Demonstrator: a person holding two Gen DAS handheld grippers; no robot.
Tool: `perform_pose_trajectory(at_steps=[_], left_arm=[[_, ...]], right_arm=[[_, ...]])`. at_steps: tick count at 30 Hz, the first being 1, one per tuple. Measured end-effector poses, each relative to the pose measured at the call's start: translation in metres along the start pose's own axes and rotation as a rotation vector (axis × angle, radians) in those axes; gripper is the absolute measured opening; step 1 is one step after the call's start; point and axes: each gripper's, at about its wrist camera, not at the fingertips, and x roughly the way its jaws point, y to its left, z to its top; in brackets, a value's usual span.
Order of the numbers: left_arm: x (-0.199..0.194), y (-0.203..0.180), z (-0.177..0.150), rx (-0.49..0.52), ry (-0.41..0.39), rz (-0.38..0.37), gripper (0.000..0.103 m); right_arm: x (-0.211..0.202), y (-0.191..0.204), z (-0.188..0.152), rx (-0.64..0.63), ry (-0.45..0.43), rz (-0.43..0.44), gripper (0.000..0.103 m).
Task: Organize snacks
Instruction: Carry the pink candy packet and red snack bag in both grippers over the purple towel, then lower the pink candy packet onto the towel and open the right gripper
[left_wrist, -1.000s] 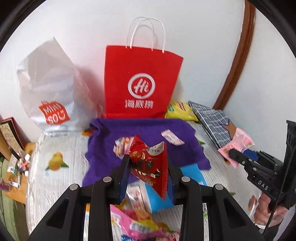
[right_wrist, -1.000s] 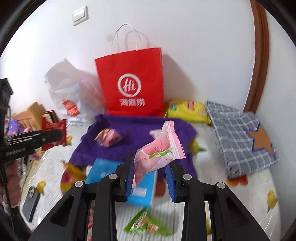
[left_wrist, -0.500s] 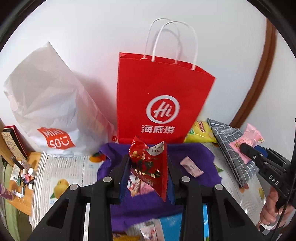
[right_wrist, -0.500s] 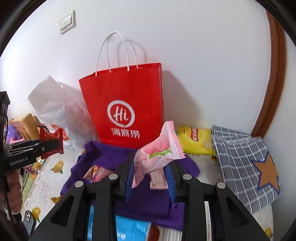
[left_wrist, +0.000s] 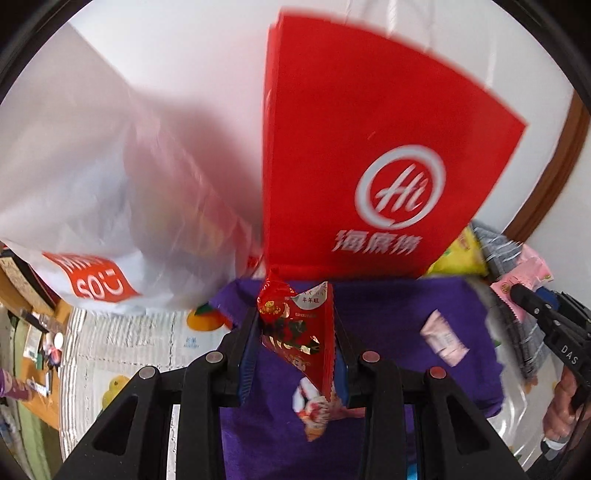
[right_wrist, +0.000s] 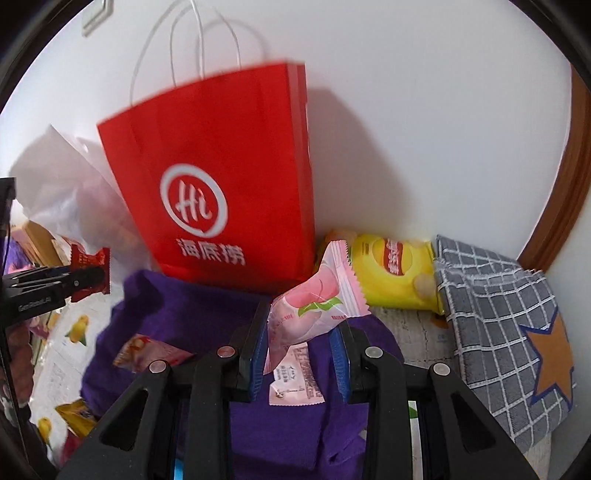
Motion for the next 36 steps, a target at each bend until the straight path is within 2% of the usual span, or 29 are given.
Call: perform_pose_trajectory(at_steps=[7,14,27,36], left_arm=[[0.014,0.017,-0.003,-0.038,0.050,0.018,0.032],[0.023,0.015,-0.007,-0.035,0.080,0.018,0.032],[0.035,0.007,-0.006,-0.004,0.113,0.023,0.032],[0.046,0.002,-0.012,0.014,0.143,0.026,0.032]], right_arm=[[0.034,-0.007,-0.012,0.011,0.090,-0.006,0.031],[0.053,-0.002,-0.018,-0.011,0.152,-0.017,0.031],[0.070,-0.003,-0.026,-0.013,0.224,-0.034,0.031],[0.067,0.008,-0.025,-0.052,0.216,0.011,0.032]])
